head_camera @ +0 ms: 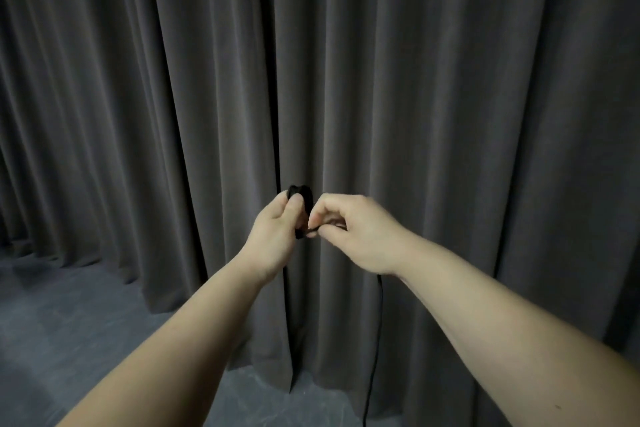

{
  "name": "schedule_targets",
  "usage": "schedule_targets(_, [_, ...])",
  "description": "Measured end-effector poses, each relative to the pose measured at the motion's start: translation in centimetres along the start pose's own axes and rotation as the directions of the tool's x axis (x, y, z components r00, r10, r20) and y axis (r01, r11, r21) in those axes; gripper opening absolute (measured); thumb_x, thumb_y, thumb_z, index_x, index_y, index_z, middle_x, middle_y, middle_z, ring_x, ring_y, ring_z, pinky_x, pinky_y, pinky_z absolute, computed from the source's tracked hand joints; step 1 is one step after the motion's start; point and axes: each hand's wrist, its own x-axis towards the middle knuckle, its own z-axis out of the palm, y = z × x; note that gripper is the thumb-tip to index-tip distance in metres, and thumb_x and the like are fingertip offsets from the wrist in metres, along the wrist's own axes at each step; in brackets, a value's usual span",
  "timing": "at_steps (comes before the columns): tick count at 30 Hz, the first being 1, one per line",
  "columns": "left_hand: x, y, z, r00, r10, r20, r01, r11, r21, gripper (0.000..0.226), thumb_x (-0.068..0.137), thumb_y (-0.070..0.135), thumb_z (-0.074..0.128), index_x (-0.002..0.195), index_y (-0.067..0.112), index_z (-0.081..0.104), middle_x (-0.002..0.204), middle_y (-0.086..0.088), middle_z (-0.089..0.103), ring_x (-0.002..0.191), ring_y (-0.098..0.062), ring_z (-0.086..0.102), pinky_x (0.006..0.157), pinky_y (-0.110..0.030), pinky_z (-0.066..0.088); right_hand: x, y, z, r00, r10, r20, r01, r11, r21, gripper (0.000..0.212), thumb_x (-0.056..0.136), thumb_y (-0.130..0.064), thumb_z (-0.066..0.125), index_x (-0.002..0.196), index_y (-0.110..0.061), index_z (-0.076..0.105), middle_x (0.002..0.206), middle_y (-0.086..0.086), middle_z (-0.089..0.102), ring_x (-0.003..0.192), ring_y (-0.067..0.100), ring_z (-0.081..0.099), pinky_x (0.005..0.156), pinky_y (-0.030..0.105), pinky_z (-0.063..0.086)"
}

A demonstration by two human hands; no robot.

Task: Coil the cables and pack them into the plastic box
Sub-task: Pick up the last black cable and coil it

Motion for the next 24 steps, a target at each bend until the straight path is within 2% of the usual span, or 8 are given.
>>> schedule_targets(3, [-0.2, 0.2, 0.3, 0.991, -0.010, 0.131, 0.008, 1.000, 0.018, 0.029, 0.105, 0.021, 0.037, 0.085, 0.006, 0.052, 0.066, 0.002, 0.054, 0.066, -0.010, 0.051, 0.065, -0.020, 0.044, 0.0, 0.2, -0.1, 0.994, 0.002, -0.110, 0.007, 0.996, 0.087, 0.024, 0.086, -0.003, 0.061, 0.078, -0.026, 0.060, 0.077, -0.010, 0.071, 0.079, 0.000, 0.067, 0.081, 0.022, 0.052])
schedule_targets(6, [-0.5, 0.3, 0.6, 0.977, -0.032, 0.211, 0.028, 0.999, 0.024, 0.033, 0.106, 0.022, 0.036, 0.078, 0.008, 0.049, 0.059, 0.002, 0.052, 0.062, -0.012, 0.051, 0.065, -0.022, 0.041, 0.0, 0.4, -0.2, 0.982, 0.013, -0.190, 0.007, 0.995, 0.104, 0.023, 0.082, -0.008, 0.068, 0.073, -0.026, 0.057, 0.069, -0.010, 0.066, 0.071, 0.002, 0.063, 0.072, 0.017, 0.048])
schedule_targets(10, [-0.6, 0.3, 0.8, 0.938, -0.058, 0.342, 0.125, 0.977, -0.175, 0.033, 0.094, 0.035, 0.042, 0.074, 0.009, 0.048, 0.058, 0.002, 0.043, 0.056, -0.015, 0.046, 0.060, -0.021, 0.041, 0.3, 1.1, -0.8, 0.935, 0.098, -0.340, -0.052, 0.989, 0.140, 0.030, 0.072, -0.015, 0.080, 0.063, -0.026, 0.054, 0.059, -0.012, 0.054, 0.055, 0.001, 0.048, 0.058, 0.015, 0.040])
schedule_targets(12, [-0.6, 0.2, 0.7, 0.913, -0.030, 0.407, 0.113, 0.977, -0.180, 0.028, 0.090, 0.034, 0.043, 0.076, 0.011, 0.047, 0.060, 0.004, 0.041, 0.058, -0.014, 0.044, 0.060, -0.021, 0.040, 0.4, 1.4, -1.2, 0.938, 0.122, -0.326, -0.049, 0.974, 0.223, 0.027, 0.072, -0.012, 0.081, 0.063, -0.022, 0.058, 0.060, -0.011, 0.056, 0.055, -0.001, 0.047, 0.058, 0.015, 0.041])
schedule_targets(15, [-0.8, 0.2, 0.6, 0.873, 0.007, 0.488, 0.077, 0.985, -0.152, 0.024, 0.092, 0.030, 0.043, 0.080, 0.010, 0.043, 0.064, 0.005, 0.039, 0.060, -0.012, 0.043, 0.062, -0.020, 0.039, 0.3, 1.9, -2.0, 0.972, 0.130, -0.195, -0.057, 0.937, 0.343, 0.021, 0.079, 0.000, 0.072, 0.072, -0.019, 0.065, 0.072, -0.003, 0.064, 0.071, 0.009, 0.057, 0.072, 0.024, 0.049])
schedule_targets(18, [-0.9, 0.2, 0.6, 0.865, 0.025, 0.502, 0.051, 0.989, -0.136, 0.024, 0.094, 0.030, 0.041, 0.082, 0.009, 0.042, 0.065, 0.005, 0.039, 0.060, -0.012, 0.044, 0.064, -0.020, 0.039, 0.4, 2.1, -2.1, 0.973, 0.121, -0.195, -0.047, 0.937, 0.347, 0.021, 0.082, 0.003, 0.068, 0.076, -0.017, 0.066, 0.076, -0.001, 0.065, 0.075, 0.012, 0.059, 0.076, 0.024, 0.050])
schedule_targets(22, [-0.9, 0.6, 0.8, 0.881, 0.006, 0.474, 0.050, 0.993, -0.106, 0.029, 0.092, 0.034, 0.040, 0.078, 0.009, 0.043, 0.061, 0.007, 0.039, 0.058, -0.012, 0.042, 0.061, -0.019, 0.039, 0.5, 2.4, -1.7, 0.941, 0.141, -0.308, 0.003, 0.905, 0.425, 0.020, 0.078, 0.004, 0.071, 0.073, -0.015, 0.066, 0.070, -0.002, 0.065, 0.069, 0.007, 0.059, 0.069, 0.019, 0.049])
schedule_targets(24, [-0.8, 0.6, 0.9, 0.890, -0.016, 0.456, 0.105, 0.980, -0.170, 0.029, 0.091, 0.035, 0.040, 0.076, 0.010, 0.044, 0.058, 0.007, 0.039, 0.055, -0.012, 0.041, 0.057, -0.019, 0.036, 0.5, 2.6, -1.4, 0.929, 0.167, -0.332, 0.011, 0.880, 0.475, 0.019, 0.078, 0.004, 0.071, 0.073, -0.014, 0.066, 0.068, -0.003, 0.064, 0.062, 0.004, 0.057, 0.063, 0.016, 0.047])
